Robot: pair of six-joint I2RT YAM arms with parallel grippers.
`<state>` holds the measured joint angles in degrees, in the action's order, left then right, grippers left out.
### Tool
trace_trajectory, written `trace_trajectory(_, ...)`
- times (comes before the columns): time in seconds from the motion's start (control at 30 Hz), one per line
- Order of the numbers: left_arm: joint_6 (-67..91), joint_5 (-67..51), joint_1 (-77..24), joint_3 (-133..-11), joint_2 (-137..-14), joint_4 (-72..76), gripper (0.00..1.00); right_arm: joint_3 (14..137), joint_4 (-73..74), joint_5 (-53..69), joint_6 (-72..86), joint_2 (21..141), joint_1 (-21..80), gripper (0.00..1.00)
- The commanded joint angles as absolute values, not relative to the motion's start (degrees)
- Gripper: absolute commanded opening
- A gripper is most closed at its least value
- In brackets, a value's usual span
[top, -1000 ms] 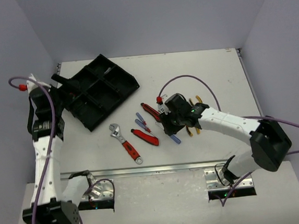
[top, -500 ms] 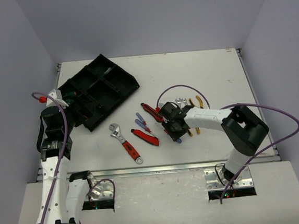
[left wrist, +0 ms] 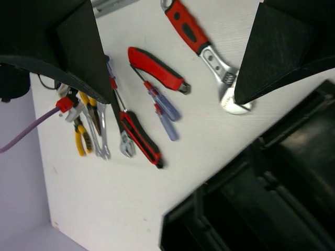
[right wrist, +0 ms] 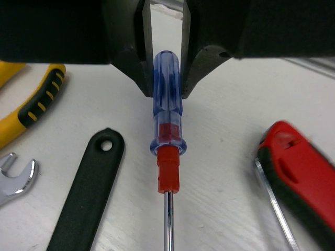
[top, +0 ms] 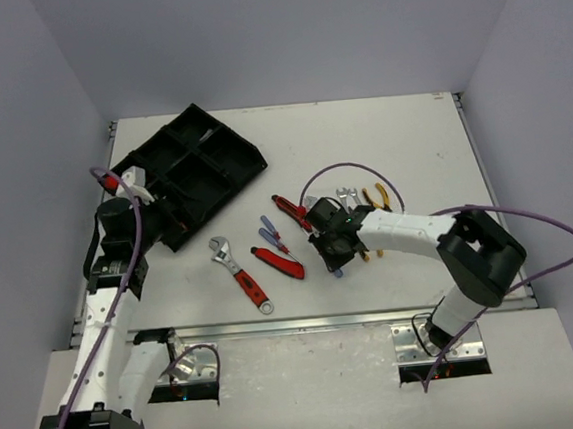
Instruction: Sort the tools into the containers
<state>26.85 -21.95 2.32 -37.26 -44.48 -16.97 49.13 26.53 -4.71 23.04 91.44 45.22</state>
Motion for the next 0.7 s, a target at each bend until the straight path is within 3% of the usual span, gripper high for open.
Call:
trace_trajectory(0.0, 35.2, -31.4, -7.3, -32.4, -48.2, -0.1, 1.0, 47.8, 19.5, 2.6, 25.5, 78.8, 45.6, 0.0)
trace_trajectory(0.13, 46.9, -37.7, -17.0, -24.7, -50.5, 29.8, 1.0, 42.1, 3.8, 22.2, 27.9, 70.6, 45.6, 0.0)
trace_trajectory(0.23, 48.6, -37.1, -24.1, -23.4, -52.4, 39.1, 0.98, 40.1, -5.9, 30.3, 32.1, 67.4, 45.6, 0.0)
trace_trajectory(0.37, 47.5, -35.8, -29.0, -23.8, -54.6, 42.6, 0.82, 40.2, -11.0, 37.1, 35.2, 67.2, 45.6, 0.0)
trace_trajectory(0.43, 47.5, -34.7, -29.5, -24.1, -56.0, 42.1, 0.62, 40.2, -12.2, 37.8, 36.4, 67.0, 45.6, 0.0)
trace_trajectory(0.47, 47.5, -34.5, -29.5, -24.0, -56.1, 42.0, 0.61, 40.2, -12.5, 37.9, 36.6, 66.9, 45.6, 0.0)
trace_trajectory(0.67, 47.7, -34.4, -29.8, -24.4, -57.4, 41.2, 0.0, 40.5, -12.8, 36.3, 37.4, 66.4, 45.6, 0.0)
